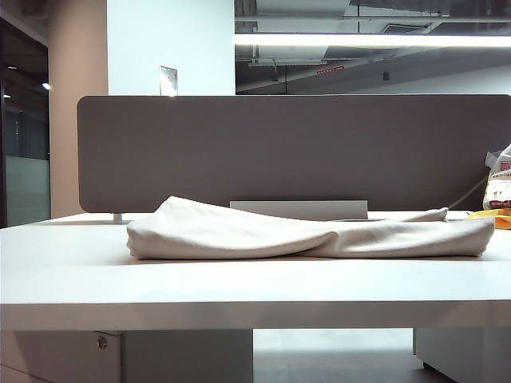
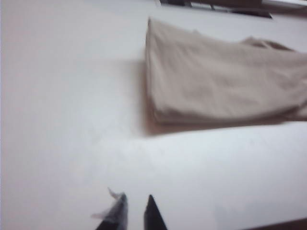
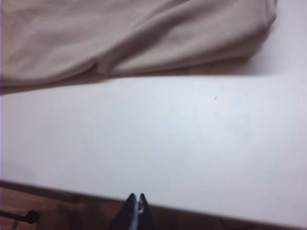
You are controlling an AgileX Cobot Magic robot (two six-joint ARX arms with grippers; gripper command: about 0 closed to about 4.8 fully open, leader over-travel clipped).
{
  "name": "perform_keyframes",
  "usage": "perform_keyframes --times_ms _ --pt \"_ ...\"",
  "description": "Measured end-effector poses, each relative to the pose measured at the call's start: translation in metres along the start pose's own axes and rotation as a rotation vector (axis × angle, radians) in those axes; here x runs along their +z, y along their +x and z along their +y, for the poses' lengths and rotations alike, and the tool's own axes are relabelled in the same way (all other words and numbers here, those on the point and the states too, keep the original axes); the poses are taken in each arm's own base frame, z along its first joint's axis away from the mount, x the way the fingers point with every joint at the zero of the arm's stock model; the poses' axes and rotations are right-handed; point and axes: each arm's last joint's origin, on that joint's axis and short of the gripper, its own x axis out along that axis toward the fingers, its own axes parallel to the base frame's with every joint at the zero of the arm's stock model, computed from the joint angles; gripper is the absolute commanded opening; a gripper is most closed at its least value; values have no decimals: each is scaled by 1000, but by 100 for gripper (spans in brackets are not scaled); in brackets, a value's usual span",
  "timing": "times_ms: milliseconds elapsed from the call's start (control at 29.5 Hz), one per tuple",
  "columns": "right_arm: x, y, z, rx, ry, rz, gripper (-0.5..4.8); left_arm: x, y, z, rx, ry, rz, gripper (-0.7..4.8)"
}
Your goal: Fold the bottom side of the T-shirt horizontally towards the center, about one-third of the way, then fold the sleeve back towards the center, creating a straight line along the edge of the T-shirt, and finally fold the bottom of the T-shirt up towards the top, creating a neat rectangle.
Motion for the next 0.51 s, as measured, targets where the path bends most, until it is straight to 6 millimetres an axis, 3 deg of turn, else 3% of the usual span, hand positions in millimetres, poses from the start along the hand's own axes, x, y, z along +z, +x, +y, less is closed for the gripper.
perform_keyframes --times_ms 237,509 --pt "-36 -8 -1 6 -20 -40 -1 -34 -8 6 10 -30 65 52" --pt "-38 -15 2 17 -55 -104 -1 -36 -7 6 -1 -32 82 53"
